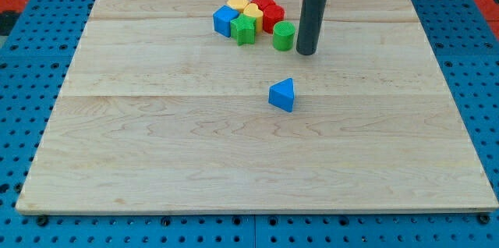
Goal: Slide the blue triangle towards the top center
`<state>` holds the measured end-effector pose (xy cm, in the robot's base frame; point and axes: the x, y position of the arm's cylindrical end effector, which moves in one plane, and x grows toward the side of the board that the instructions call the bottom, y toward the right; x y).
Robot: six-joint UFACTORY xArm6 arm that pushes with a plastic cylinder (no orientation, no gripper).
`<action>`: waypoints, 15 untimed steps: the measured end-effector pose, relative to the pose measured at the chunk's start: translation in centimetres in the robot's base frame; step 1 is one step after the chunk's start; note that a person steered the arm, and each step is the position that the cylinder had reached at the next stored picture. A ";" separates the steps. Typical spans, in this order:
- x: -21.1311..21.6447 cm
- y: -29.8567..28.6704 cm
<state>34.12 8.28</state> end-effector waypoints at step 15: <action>-9.3 -18.4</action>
<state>24.85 -10.16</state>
